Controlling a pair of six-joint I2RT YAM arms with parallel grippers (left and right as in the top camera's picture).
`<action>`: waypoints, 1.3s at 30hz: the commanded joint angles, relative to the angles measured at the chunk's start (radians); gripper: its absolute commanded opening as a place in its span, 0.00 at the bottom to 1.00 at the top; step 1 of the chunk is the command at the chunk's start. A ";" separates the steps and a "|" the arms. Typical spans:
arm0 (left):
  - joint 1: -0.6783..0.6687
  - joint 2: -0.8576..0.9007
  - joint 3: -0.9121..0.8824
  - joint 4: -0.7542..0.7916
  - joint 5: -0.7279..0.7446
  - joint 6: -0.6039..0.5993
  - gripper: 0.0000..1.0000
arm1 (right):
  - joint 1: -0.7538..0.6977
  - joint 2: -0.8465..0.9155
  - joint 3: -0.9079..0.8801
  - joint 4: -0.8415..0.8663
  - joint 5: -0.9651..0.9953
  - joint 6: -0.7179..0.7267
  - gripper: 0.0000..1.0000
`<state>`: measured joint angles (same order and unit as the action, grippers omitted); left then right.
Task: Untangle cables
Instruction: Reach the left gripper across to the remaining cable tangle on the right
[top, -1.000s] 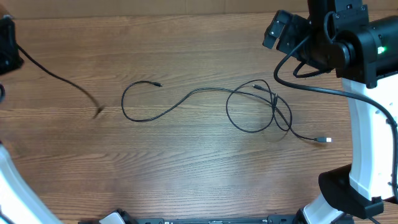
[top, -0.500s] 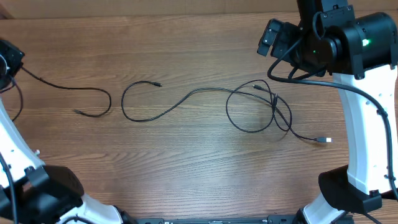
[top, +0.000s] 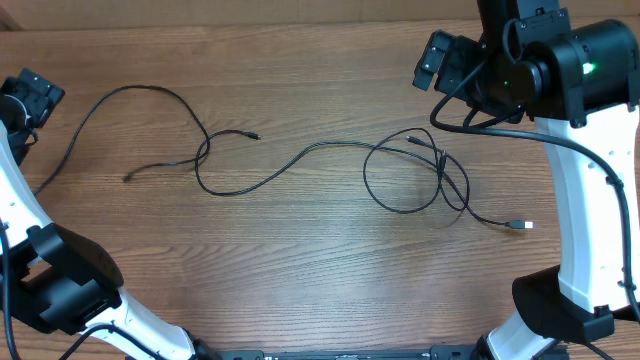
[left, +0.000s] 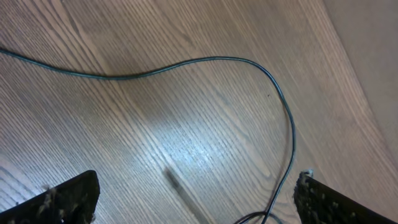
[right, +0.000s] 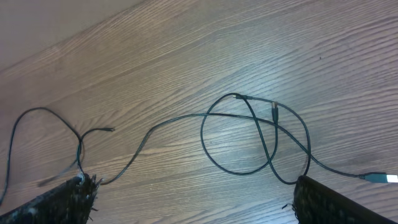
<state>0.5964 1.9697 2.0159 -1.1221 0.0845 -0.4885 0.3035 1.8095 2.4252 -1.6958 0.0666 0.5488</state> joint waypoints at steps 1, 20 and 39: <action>0.002 -0.074 0.011 0.011 0.003 -0.010 1.00 | 0.000 0.002 -0.004 0.002 -0.001 -0.024 1.00; -0.149 -0.627 0.011 -0.035 0.322 0.352 1.00 | -0.161 0.002 -0.004 0.002 -0.062 -0.066 1.00; -1.044 -0.167 -0.045 -0.045 0.307 0.699 1.00 | -0.300 0.002 -0.005 0.002 -0.079 -0.087 1.00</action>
<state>-0.3733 1.7195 1.9785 -1.1797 0.4042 0.1436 0.0124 1.8095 2.4252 -1.6955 -0.0006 0.4698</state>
